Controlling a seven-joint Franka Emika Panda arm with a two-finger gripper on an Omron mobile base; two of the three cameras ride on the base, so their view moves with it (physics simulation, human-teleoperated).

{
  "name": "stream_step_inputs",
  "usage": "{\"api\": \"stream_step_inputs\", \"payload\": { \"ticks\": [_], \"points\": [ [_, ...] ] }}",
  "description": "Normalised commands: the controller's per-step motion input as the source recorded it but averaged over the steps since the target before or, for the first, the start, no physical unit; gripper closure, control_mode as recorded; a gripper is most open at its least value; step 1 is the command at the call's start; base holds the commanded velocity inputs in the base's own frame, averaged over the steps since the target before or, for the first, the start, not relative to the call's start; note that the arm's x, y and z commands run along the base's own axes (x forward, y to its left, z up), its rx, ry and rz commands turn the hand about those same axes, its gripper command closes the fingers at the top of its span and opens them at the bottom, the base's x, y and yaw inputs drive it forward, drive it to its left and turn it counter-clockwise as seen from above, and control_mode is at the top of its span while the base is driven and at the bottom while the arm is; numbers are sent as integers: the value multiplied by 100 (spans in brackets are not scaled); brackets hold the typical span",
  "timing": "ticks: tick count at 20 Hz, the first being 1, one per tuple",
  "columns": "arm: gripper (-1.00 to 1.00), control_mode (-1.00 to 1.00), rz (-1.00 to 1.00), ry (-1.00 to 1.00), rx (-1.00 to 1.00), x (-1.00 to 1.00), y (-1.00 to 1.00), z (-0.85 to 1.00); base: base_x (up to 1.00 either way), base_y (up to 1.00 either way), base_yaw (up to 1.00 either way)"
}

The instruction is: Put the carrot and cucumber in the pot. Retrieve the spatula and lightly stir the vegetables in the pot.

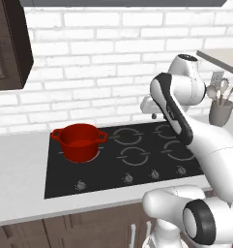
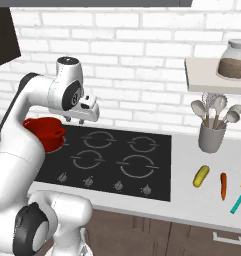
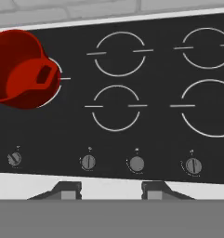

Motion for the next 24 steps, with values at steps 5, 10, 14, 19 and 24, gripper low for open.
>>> {"api": "stream_step_inputs", "payload": {
  "ticks": [5,10,14,19,24],
  "points": [
    [-100,-100,0,5,0,-25,0,-7,0,0,0],
    [-100,-100,0,18,-2,-65,0,-31,0,0,0],
    [-100,-100,0,2,-1,-88,-7,-27,0,0,0],
    [-100,-100,0,0,0,-70,-34,-21,0,0,0],
    [-100,-100,0,0,0,-49,-49,-10,0,0,0]
  ]
}}
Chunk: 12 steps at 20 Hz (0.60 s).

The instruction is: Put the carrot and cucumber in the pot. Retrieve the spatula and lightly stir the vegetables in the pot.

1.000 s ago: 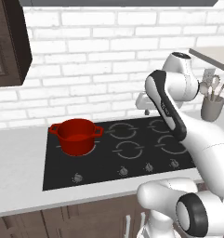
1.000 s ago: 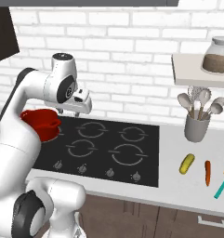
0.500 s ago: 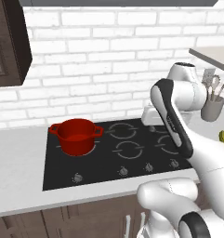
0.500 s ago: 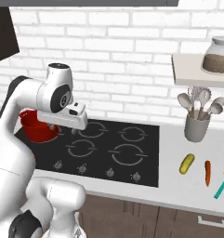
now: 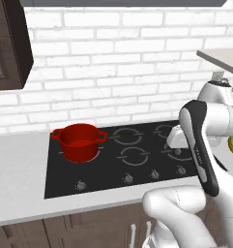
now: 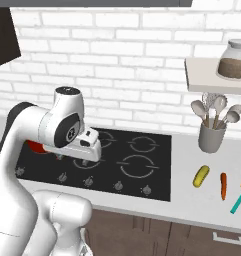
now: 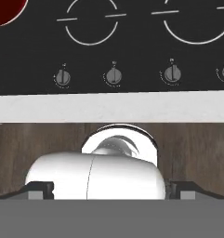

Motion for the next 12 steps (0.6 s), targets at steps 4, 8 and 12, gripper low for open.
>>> {"api": "stream_step_inputs", "payload": {
  "ticks": [4,8,12],
  "points": [
    [-100,-100,0,0,0,-34,-53,-11,0,0,0],
    [-100,-100,0,0,0,-7,-41,-14,0,0,0],
    [-100,-100,0,0,0,0,-16,-13,0,0,0]
  ]
}}
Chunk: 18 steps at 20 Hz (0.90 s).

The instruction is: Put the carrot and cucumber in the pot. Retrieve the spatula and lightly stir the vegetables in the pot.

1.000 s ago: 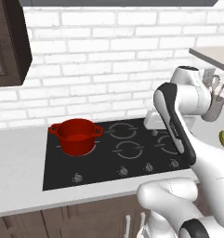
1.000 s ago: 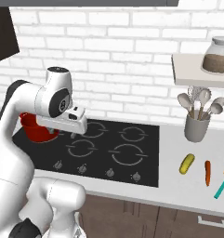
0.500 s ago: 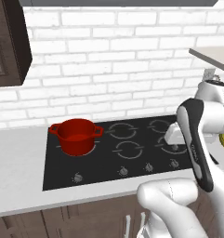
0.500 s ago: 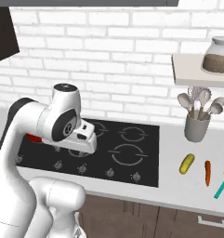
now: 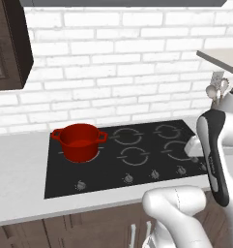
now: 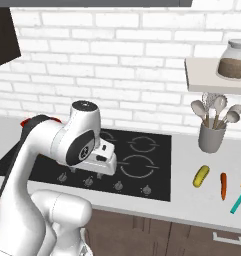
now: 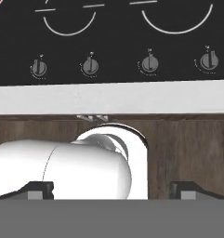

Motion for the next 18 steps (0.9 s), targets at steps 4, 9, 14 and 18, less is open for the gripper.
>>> {"api": "stream_step_inputs", "payload": {
  "ticks": [4,9,14,18],
  "points": [
    [-100,-100,0,0,0,5,-11,-9,0,0,0],
    [-100,-100,0,0,0,8,-29,-8,0,0,0],
    [-100,-100,0,0,0,7,-25,-7,0,0,0],
    [-100,-100,0,1,0,5,-29,-6,0,0,0]
  ]
}}
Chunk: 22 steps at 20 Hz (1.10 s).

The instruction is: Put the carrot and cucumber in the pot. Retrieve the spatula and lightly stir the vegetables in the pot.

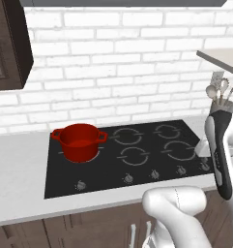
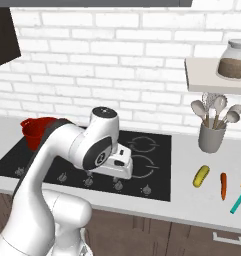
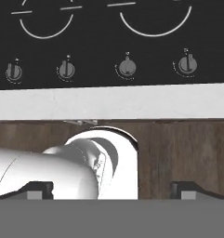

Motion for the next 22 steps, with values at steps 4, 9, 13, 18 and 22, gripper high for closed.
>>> {"api": "stream_step_inputs", "payload": {
  "ticks": [4,9,13,18,22],
  "points": [
    [-100,-100,0,0,0,9,-30,-10,0,0,0],
    [-100,-100,0,0,0,3,-31,-23,0,0,0],
    [-100,-100,0,4,0,13,-40,-19,0,0,0],
    [-100,-100,-1,1,0,14,-52,-3,0,0,0],
    [-100,-100,-4,0,0,7,-51,-3,0,0,0]
  ]
}}
